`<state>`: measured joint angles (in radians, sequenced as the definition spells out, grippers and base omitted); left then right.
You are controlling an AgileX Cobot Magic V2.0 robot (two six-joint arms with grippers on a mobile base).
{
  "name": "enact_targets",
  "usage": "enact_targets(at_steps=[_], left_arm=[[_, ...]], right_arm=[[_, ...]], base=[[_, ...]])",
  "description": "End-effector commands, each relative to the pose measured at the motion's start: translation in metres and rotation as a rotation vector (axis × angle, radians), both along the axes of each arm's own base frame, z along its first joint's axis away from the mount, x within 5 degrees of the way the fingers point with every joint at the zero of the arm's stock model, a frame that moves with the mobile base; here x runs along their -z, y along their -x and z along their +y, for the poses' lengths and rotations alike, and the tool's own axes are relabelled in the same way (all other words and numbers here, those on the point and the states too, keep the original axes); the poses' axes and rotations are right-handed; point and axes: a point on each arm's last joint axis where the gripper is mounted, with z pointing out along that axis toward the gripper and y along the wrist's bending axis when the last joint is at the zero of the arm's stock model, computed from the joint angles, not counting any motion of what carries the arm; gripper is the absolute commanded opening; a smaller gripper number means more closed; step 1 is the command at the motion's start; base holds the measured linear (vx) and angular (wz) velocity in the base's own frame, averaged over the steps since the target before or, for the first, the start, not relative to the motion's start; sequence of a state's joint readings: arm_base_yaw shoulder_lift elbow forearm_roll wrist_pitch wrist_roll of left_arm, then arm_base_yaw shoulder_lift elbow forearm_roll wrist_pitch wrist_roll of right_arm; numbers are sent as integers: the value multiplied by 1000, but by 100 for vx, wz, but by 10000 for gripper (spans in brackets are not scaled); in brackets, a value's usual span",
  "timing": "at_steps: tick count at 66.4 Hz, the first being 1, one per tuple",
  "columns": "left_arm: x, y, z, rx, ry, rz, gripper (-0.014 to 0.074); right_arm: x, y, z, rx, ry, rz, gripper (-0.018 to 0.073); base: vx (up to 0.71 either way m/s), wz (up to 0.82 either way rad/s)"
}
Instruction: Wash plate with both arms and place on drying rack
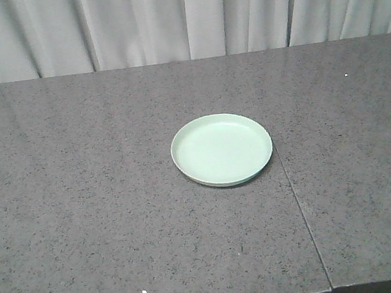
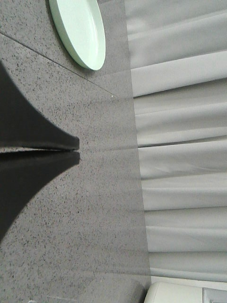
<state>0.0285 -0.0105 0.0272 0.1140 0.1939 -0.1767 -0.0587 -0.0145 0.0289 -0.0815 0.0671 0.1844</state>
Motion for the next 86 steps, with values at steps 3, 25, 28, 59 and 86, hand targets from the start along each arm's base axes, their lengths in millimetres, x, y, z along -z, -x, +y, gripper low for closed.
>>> enact_targets(at_steps=[3, 25, 28, 59, 86], left_arm=[[-16, 2, -1, 16, 3, -115, -6], [-16, 2, -1, 16, 3, -115, -6], [-16, 2, -1, 16, 3, -115, -6], [-16, 2, -1, 16, 3, -115, -6], [-16, 2, -1, 16, 3, -115, -6]], right_arm=[[-7, 0, 0, -2, 20, -77, -4], [-7, 0, 0, -2, 20, -77, -4], [-7, 0, 0, -2, 20, -77, -4], [-7, 0, 0, -2, 20, -77, -4], [-22, 3, -1, -16, -242, -210, -3]], base=[[0, 0], [0, 0], [0, 0], [0, 0], [0, 0]])
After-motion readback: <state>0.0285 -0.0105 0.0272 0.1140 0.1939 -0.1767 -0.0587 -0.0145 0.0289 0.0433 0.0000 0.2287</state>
